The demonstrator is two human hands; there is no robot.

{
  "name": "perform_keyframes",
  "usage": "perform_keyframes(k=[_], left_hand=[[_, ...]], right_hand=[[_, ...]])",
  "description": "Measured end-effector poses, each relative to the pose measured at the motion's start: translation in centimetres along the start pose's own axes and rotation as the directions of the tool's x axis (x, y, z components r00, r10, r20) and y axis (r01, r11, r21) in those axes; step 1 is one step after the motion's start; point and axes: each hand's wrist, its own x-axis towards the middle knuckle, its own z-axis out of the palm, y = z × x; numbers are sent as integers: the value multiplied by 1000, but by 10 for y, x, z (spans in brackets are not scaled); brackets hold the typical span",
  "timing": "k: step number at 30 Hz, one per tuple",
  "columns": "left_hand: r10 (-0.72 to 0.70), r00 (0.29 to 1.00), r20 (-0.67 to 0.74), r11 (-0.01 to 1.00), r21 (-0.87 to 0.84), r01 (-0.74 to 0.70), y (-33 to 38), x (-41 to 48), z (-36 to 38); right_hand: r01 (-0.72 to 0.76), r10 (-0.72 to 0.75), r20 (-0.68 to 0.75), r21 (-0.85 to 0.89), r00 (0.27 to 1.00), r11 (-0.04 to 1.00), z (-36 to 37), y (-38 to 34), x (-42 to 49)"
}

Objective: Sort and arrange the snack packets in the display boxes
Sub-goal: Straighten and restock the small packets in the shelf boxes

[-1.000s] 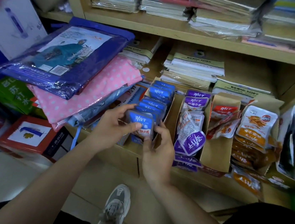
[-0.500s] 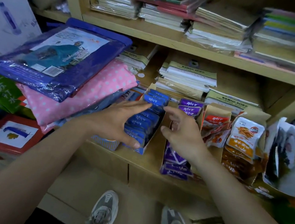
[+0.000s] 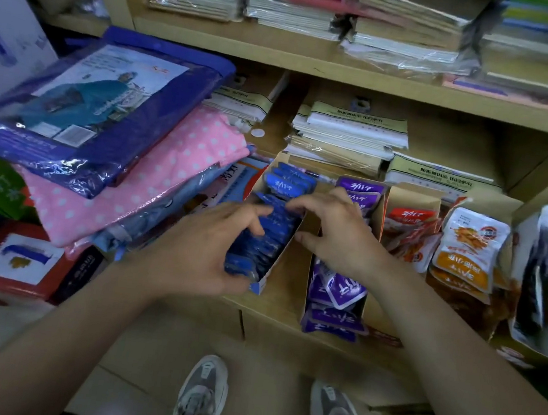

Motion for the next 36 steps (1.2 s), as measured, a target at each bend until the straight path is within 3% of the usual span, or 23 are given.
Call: perform_keyframes(k=[5, 13, 20, 23, 29, 36], left_hand=[[64, 989, -135, 996, -53, -72, -3, -13, 9], [6, 996, -91, 990, -139, -19, -6, -14, 5], [68, 985, -158, 984, -155, -92, -5, -13, 7], [69, 981, -179, 981, -164, -99, -7, -15, 10], [72, 975, -210, 977, -184, -112, -8, -19, 17], [-3, 982, -189, 975, -220, -39, -9, -16, 16]], right_hand=[[3, -4, -96, -11, 995, 1000, 4, 3, 11], [-10, -9, -106, -178, 994, 984, 19, -7, 17], [-55, 47, -181, -36, 982, 998, 13, -7, 21], [-20, 19, -134, -7, 991, 1000, 9, -5, 22], [-9, 14, 27, -194, 1000, 981, 8, -5, 32], [40, -24, 43, -412, 999, 910, 6, -17, 44]])
